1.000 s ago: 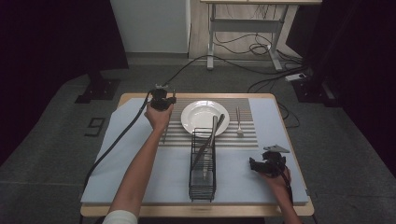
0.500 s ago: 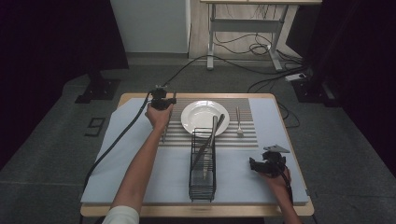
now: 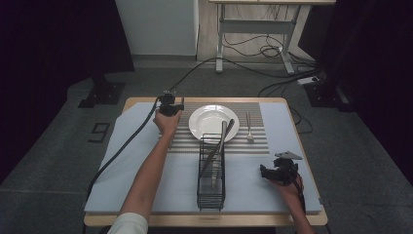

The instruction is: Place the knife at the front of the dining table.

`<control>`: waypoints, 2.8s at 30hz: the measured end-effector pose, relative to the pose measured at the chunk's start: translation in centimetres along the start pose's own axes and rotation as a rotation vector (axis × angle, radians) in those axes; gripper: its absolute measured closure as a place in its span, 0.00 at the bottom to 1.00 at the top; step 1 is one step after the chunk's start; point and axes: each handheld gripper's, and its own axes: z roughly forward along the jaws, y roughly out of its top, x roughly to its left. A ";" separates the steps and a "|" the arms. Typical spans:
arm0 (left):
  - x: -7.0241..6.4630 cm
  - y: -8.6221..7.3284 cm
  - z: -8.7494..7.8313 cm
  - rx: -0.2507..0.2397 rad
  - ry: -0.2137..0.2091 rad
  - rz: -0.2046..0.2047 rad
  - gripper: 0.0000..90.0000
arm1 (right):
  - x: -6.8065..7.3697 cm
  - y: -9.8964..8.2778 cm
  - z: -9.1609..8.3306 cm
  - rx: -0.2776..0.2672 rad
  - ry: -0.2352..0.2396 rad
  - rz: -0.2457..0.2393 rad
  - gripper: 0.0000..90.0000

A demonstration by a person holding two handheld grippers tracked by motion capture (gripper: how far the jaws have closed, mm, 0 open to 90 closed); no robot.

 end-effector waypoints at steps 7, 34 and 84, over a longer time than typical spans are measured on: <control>0.1 -0.4 0.7 0.033 0.032 0.005 0.94 | 0.0 0.0 0.0 0.001 0.000 -0.001 0.12; 0.8 -0.6 2.8 0.123 0.056 -0.039 0.93 | 0.0 0.0 0.0 0.002 0.000 -0.001 0.12; 0.4 -0.5 3.7 0.164 0.135 0.005 0.91 | 0.0 0.0 0.0 0.002 0.000 0.002 0.12</control>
